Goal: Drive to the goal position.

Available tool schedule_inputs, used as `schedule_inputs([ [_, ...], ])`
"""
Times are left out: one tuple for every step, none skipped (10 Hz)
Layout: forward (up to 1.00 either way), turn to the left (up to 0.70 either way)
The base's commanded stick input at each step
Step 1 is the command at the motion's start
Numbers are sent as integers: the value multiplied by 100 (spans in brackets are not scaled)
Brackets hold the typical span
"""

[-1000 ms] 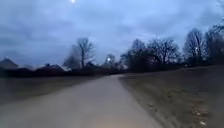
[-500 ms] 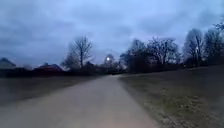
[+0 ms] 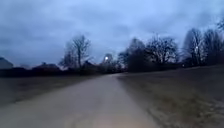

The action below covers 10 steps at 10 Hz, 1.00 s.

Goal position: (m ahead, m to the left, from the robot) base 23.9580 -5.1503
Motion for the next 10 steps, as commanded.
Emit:
schedule_inputs([
  [100,4],
  [100,4],
  [100,4],
  [100,4],
  [100,4],
  [100,4],
  [100,4],
  [100,4],
  [100,4],
  [100,4],
])
